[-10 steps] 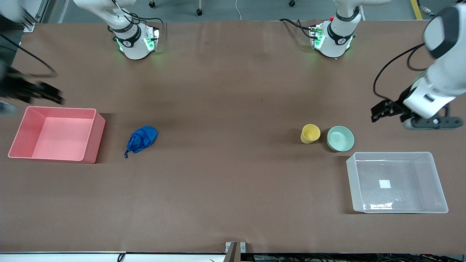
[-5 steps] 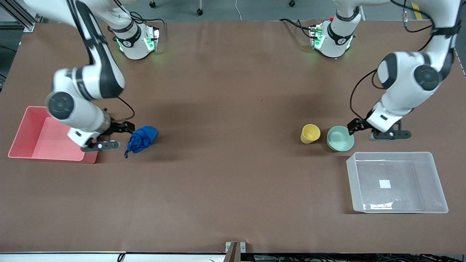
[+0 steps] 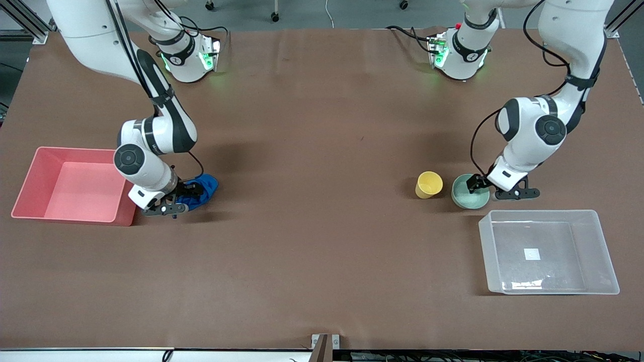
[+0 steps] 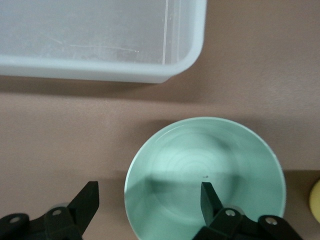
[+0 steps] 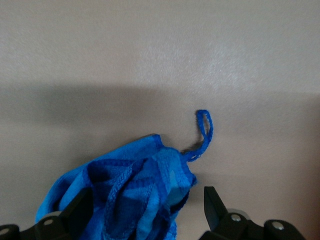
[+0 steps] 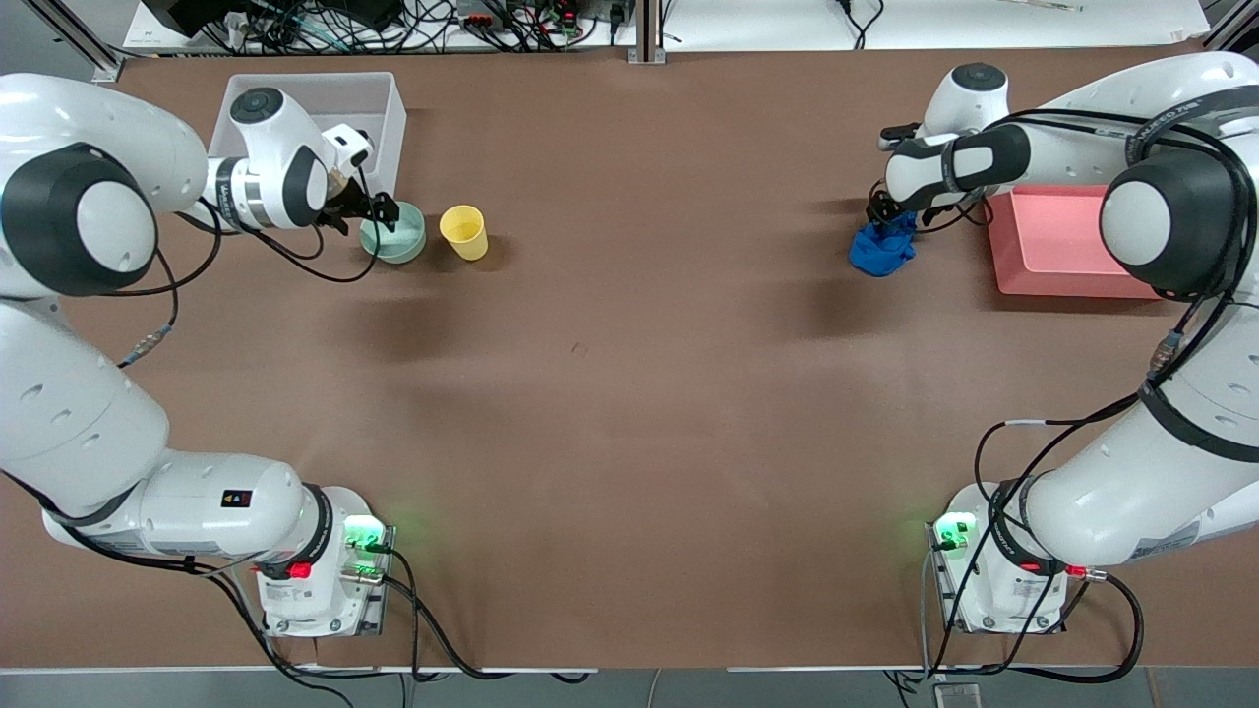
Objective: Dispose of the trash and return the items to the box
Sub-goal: 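Grasp the blue bag with the right gripper while the left gripper grasps the bowl, then carry the bag into the pink bin while the left gripper moves the bowl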
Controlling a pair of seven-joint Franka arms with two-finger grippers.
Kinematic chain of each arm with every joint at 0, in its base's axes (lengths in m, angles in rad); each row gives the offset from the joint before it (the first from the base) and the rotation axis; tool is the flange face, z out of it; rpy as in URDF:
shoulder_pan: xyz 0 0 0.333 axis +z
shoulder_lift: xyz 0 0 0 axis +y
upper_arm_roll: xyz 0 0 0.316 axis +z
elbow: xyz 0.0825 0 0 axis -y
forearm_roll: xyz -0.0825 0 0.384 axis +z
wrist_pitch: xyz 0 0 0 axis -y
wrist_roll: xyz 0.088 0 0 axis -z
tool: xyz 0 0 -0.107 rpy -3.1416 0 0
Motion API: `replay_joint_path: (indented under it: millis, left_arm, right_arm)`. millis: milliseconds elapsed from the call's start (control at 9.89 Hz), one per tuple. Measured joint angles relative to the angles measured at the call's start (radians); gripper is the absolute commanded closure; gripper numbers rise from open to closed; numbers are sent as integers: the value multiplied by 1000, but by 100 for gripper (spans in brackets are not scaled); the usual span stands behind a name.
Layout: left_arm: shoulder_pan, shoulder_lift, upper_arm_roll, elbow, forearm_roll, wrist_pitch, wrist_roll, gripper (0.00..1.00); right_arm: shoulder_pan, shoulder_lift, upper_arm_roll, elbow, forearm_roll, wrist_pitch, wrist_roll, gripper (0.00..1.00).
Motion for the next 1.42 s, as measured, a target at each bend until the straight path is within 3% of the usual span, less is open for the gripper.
replay_joint_path:
  millis: [101,202,303,607,809,1011,1213,1416]
  left_arm:
    - [0,19,0,0,0,16,0,98]
    - [0,27,1,0,0,20,0,100]
    - [0,28,1,0,0,20,0,100]
    - [4,18,2,-2,0,20,3,100]
    - [6,-52,3,0,0,-68,5,100]
    - [7,-164,5,56,0,-256,8,100]
    - [8,-202,17,239,0,-470,43,100]
    - [11,-97,86,465,-5,-552,154,100]
  right_arm:
    - [1,0,3,-3,0,8,4,70]
    - [2,0,6,-8,0,25,13,94]
    - [6,0,7,-20,0,50,39,100]
    - [46,-2,6,-27,0,64,149,100]
    - [48,-7,6,-15,0,31,175,100]
    - [48,-65,2,114,0,-241,196,100]
    - [6,-159,-14,326,-1,-571,151,99]
    - [-140,-223,-24,431,-9,-720,-75,99]
